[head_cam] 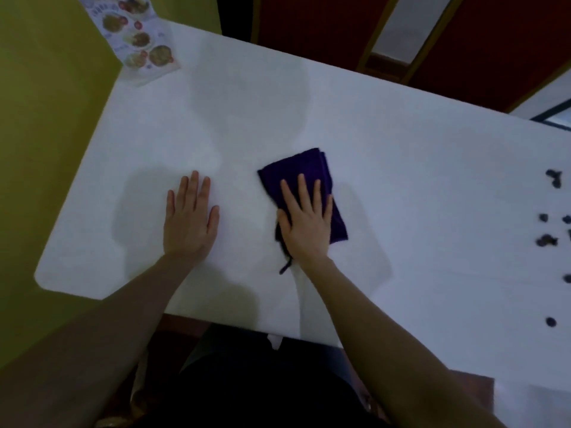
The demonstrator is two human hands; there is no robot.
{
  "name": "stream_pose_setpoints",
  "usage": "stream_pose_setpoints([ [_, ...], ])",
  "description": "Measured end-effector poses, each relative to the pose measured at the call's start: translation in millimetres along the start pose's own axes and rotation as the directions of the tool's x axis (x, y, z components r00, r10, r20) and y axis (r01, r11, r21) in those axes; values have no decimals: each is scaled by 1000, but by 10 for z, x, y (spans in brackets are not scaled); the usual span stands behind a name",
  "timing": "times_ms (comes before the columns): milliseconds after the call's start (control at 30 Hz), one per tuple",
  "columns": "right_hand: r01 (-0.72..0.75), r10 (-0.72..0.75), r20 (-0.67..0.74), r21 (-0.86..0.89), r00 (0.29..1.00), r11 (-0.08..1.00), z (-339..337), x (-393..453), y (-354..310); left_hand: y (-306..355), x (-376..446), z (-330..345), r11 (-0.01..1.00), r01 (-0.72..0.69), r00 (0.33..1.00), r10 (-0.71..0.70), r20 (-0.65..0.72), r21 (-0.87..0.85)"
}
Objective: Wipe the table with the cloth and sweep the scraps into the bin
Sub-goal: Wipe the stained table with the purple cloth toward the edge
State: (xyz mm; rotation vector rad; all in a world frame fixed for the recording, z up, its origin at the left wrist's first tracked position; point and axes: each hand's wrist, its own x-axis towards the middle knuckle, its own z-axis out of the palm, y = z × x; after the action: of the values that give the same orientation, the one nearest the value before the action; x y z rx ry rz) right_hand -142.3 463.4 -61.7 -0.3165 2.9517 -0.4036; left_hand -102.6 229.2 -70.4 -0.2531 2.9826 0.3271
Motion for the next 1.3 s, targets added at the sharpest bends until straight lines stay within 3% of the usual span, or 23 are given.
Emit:
stream_pose_setpoints([
  [100, 68, -68, 0, 20, 998, 997, -10, -476, 212, 376, 47, 28, 996, -89, 996, 89, 22, -5],
  [367, -183, 184, -94, 19, 978, 983, -215, -1678, 1584, 1855, -83, 298, 951, -306, 950, 308, 55, -43],
  [767, -298, 304, -152, 62, 940, 952, -754, -2366, 3762, 3916, -683, 691, 896, -443, 890, 443, 105, -28],
  [1033, -364, 379, -208, 107, 902, 925, -944, -2596, 4558, 4597, -859, 833, 882, -471, 874, 470, 122, -20],
  [1300, -440, 450, -212, 98, 867, 893, -1095, -2683, 5140, 4810, -899, 886, 867, -498, 861, 491, 133, 24],
])
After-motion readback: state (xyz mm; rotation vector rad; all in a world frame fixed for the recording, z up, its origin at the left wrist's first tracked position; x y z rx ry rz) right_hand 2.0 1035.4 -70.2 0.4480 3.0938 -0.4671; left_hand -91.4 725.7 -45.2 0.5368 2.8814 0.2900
